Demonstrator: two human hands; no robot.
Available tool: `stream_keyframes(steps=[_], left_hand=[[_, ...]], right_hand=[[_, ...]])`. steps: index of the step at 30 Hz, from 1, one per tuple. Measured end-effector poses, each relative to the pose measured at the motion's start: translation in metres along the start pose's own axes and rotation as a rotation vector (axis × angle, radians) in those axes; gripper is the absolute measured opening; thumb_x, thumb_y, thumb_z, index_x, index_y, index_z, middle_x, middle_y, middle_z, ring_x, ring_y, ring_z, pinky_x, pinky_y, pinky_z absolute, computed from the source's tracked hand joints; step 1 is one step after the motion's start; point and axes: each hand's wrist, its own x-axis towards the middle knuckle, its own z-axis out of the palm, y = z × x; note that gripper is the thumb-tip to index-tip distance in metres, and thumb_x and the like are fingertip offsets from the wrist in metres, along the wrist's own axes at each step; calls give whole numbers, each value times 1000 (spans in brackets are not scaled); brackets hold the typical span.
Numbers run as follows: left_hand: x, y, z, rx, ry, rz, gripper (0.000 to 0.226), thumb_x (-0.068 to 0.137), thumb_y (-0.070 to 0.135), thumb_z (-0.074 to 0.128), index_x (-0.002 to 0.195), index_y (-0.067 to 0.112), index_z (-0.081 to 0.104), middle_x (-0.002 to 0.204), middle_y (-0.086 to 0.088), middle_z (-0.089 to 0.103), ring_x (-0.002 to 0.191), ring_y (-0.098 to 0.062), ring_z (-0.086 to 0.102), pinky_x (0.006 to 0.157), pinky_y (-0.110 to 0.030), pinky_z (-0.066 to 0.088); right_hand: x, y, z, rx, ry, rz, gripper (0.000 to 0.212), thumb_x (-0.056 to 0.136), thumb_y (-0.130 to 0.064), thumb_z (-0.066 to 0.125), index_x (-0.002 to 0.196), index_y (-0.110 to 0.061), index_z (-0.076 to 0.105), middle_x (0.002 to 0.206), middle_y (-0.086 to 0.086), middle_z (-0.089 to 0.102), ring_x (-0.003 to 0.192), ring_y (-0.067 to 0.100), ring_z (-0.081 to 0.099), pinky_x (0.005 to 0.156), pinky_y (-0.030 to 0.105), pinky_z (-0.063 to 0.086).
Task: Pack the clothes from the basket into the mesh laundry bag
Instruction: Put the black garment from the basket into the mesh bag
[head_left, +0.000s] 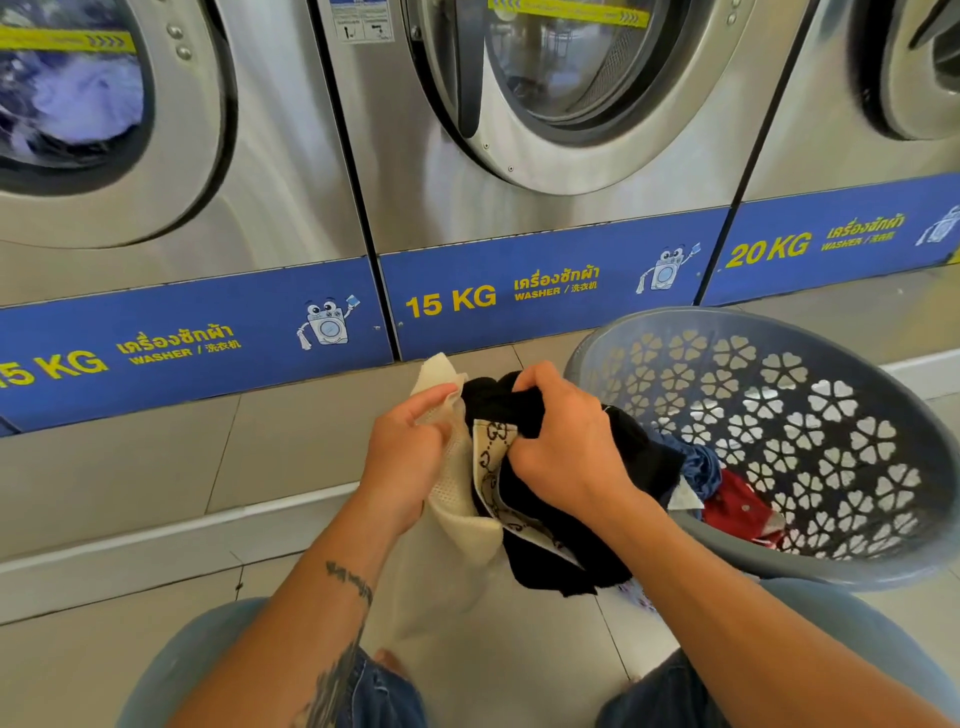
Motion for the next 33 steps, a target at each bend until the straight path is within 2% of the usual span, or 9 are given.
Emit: stream_keyframes(steps=[6, 10, 16, 19, 21, 24, 27, 30, 33], left_hand=[[-6, -14, -26, -329, -117, -171, 56, 91, -10, 36, 113, 27, 73, 110, -14, 72, 92, -33, 72, 68, -41, 58], [-11, -18, -36, -549, -214, -168, 57, 87, -15, 36, 109, 22, 73, 112, -13, 72, 88, -29, 71, 64, -37, 60], [-11, -15, -34, -647, -308, -166, 54, 85, -11, 40, 110, 22, 75, 120, -13, 69, 99, -30, 62, 87, -40, 49], [-10, -13, -29, -674, -343, -160, 55, 74, -9, 47, 112, 20, 75, 124, -15, 67, 109, -35, 53, 102, -47, 38], [-10, -11, -26, -677, -372, -152, 53, 71, -5, 50, 108, 21, 77, 118, -14, 69, 105, -35, 55, 96, -46, 42], [-11, -9, -19, -646, -427, -144, 49, 83, -7, 45, 101, 22, 79, 109, -10, 72, 91, -27, 65, 81, -39, 53], [-10, -11, -16, -540, -379, -130, 52, 90, -8, 40, 103, 26, 78, 114, -8, 72, 95, -27, 67, 83, -40, 54], [-10, -13, -16, -120, -175, -7, 55, 90, -5, 44, 102, 37, 77, 117, 2, 71, 103, -20, 66, 90, -36, 55], [-12, -19, -15, 219, -52, 147, 58, 89, -4, 39, 107, 39, 73, 86, 3, 72, 64, -8, 57, 56, -17, 46]], right_hand=[[-18, 0, 33, 267, -149, 63, 51, 75, 4, 62, 110, -33, 61, 104, -10, 70, 99, 6, 63, 83, 20, 51], [-18, 3, 53, 259, -298, 55, 56, 75, 7, 58, 119, -26, 71, 111, -9, 73, 108, 9, 65, 97, 29, 53], [-7, 5, 67, 103, -287, 62, 29, 78, -5, 57, 98, -18, 72, 96, 7, 67, 94, 23, 61, 81, 41, 54], [1, 11, 58, 169, -244, 234, 43, 78, -9, 61, 117, -22, 50, 116, 6, 47, 94, 21, 56, 68, 27, 47], [5, 17, 48, 241, -290, 401, 56, 79, -16, 65, 126, -23, 37, 124, 3, 36, 100, 25, 55, 65, 26, 44], [10, 30, 41, 195, -491, 490, 54, 67, -38, 59, 117, -18, 57, 116, 5, 62, 100, 25, 63, 81, 38, 53], [6, 33, 43, 230, -558, 518, 36, 62, -42, 62, 85, -15, 64, 87, 5, 68, 79, 22, 63, 71, 35, 47], [4, 32, 49, 216, -465, 526, 45, 59, -52, 68, 83, -13, 65, 86, 6, 70, 82, 25, 68, 68, 34, 50], [10, 30, 47, 133, -296, 561, 48, 65, -49, 68, 96, -12, 63, 94, 6, 70, 87, 25, 67, 75, 39, 57]])
